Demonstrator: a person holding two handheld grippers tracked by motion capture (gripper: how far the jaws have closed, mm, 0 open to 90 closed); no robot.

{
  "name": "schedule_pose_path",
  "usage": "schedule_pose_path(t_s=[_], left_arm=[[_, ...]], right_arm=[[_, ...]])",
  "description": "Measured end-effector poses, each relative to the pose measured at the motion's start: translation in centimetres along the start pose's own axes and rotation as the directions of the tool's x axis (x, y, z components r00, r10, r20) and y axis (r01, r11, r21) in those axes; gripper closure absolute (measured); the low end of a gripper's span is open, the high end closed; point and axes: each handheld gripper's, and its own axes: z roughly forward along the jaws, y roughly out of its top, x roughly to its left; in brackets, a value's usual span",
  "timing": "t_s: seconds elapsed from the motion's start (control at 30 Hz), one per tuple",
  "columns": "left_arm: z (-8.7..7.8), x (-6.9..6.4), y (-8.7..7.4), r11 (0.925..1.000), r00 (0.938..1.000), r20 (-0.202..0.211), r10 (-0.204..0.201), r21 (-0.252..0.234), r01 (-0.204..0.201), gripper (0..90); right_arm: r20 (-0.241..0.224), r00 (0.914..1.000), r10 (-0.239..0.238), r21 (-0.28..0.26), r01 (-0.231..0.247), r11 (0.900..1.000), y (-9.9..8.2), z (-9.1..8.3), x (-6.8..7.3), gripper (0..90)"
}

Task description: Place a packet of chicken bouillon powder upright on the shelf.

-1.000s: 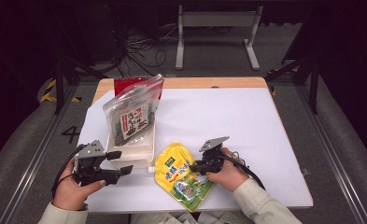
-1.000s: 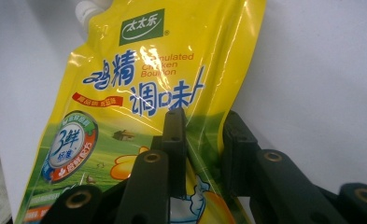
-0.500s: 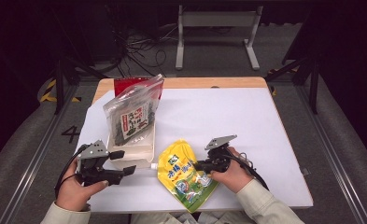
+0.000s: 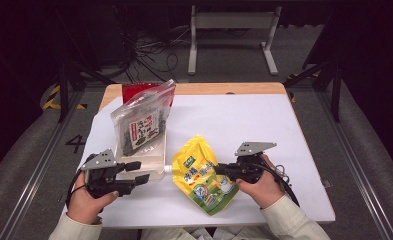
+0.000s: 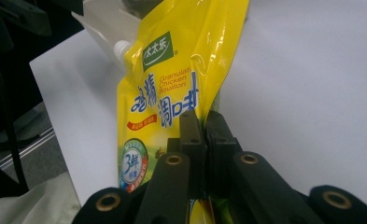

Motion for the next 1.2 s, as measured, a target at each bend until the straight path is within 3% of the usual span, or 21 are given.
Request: schedule_pose_path(t_s=[0.27, 0.47, 0.6, 0.67, 0.7, 1.0, 1.2], left_arm=[[0.7, -0.2, 0.1, 0.9996, 0.9994, -0.024, 0.026, -0.010, -0.027, 30.1], [0.8, -0.3, 0.1, 0.9979, 0.9995, -0.022, 0.022, -0.060, -0.024, 25.5], [1.0, -0.5, -0.1, 0.9953, 0.9998, -0.017, -0.013, -0.097, 0.011, 23.1], [1.1, -0.6, -0.1, 0.9910, 0.9964, 0.003, -0.085, -0.104, 0.084, 22.1], [1.2, -0.7, -0.1, 0.9889, 0.9953, 0.010, -0.096, -0.113, 0.097, 21.8], [1.4, -0.9, 0.0, 0.9879, 0.9982, -0.011, -0.059, -0.145, 0.057, 19.2], [2.0, -1.5, 0.2, 0.9889, 0.9989, 0.003, -0.047, -0.141, 0.047, 18.9]], right_arm=[[0.035, 0.9992, -0.021, -0.085, 0.024, 0.9961, 0.6, -1.8, 0.1, 87.2], [0.046, 0.9982, -0.037, -0.131, 0.043, 0.9905, 0.8, -2.3, 0.4, 87.2], [0.050, 0.9978, -0.043, -0.166, 0.050, 0.9848, 1.0, -2.6, 0.7, 87.1], [0.055, 0.9974, -0.045, -0.183, 0.055, 0.9816, 1.0, -2.8, 0.8, 87.2], [0.060, 0.9971, -0.046, -0.198, 0.057, 0.9785, 1.1, -2.9, 0.9, 87.2], [0.076, 0.9958, -0.051, -0.270, 0.070, 0.9602, 1.3, -3.6, 1.2, 87.2], [0.076, 0.9956, -0.055, -0.290, 0.075, 0.9541, 1.4, -3.6, 1.5, 87.1]])
